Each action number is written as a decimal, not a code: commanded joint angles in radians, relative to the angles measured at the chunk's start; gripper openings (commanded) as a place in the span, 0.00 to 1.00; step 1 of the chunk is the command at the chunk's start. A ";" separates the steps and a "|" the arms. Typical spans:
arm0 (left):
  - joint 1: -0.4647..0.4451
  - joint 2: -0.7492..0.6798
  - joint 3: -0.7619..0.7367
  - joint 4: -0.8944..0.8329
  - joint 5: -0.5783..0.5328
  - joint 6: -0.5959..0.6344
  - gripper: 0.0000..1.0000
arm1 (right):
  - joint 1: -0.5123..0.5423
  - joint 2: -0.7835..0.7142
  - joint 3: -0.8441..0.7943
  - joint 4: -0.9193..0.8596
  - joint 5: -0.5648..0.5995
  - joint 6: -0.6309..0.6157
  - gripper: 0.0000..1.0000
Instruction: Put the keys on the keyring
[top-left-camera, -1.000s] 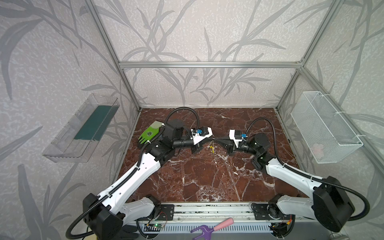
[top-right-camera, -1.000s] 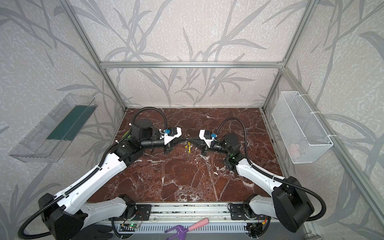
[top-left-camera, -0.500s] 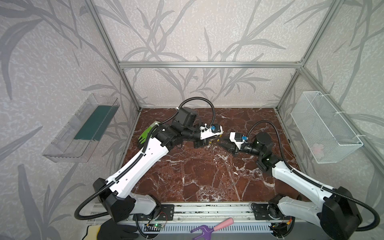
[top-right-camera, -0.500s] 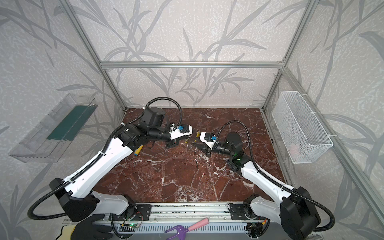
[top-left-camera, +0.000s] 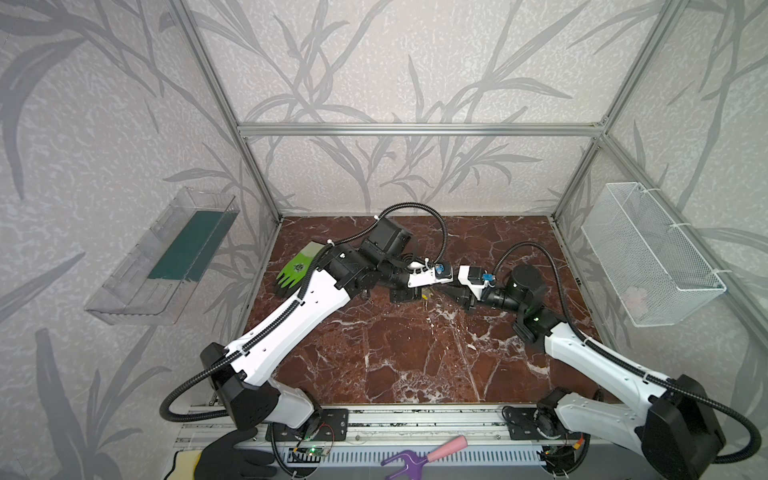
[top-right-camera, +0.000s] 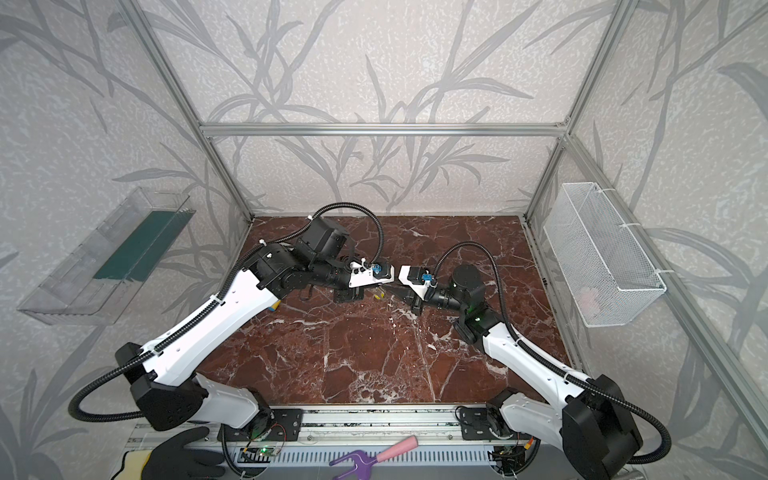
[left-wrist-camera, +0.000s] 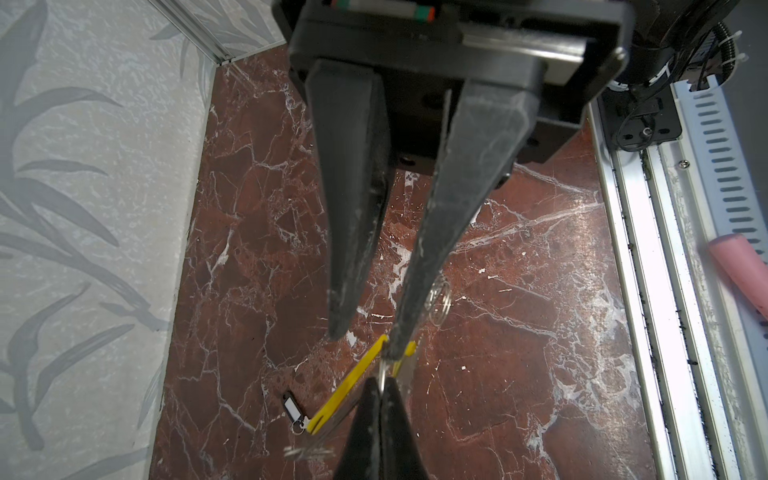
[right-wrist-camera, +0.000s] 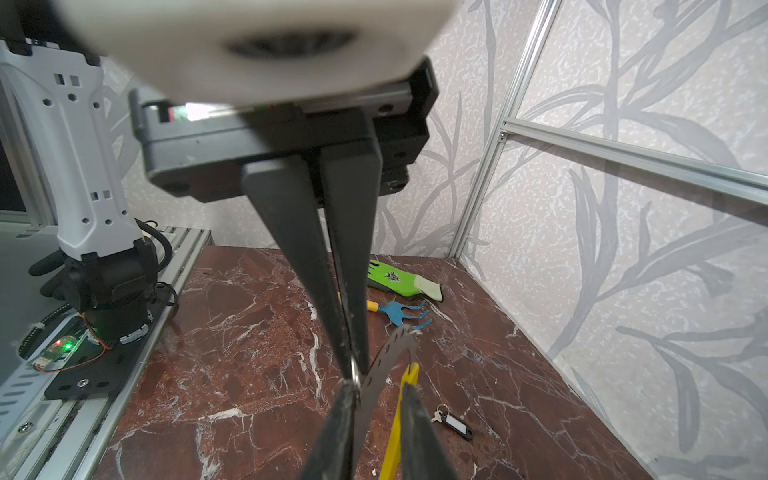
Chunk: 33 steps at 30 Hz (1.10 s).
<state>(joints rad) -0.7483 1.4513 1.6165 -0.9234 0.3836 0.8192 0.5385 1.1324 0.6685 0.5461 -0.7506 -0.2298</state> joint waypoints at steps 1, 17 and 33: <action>-0.010 -0.005 0.036 -0.032 -0.003 0.028 0.00 | 0.002 -0.006 0.016 0.003 -0.029 0.015 0.19; -0.022 -0.005 0.029 0.000 0.001 0.029 0.00 | 0.008 0.021 0.041 -0.026 -0.077 0.022 0.10; 0.052 -0.183 -0.246 0.312 0.026 -0.115 0.15 | 0.008 0.018 -0.031 0.259 -0.006 0.104 0.00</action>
<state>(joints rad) -0.7231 1.3281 1.4250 -0.7258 0.3618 0.7620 0.5457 1.1511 0.6422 0.6556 -0.7681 -0.1627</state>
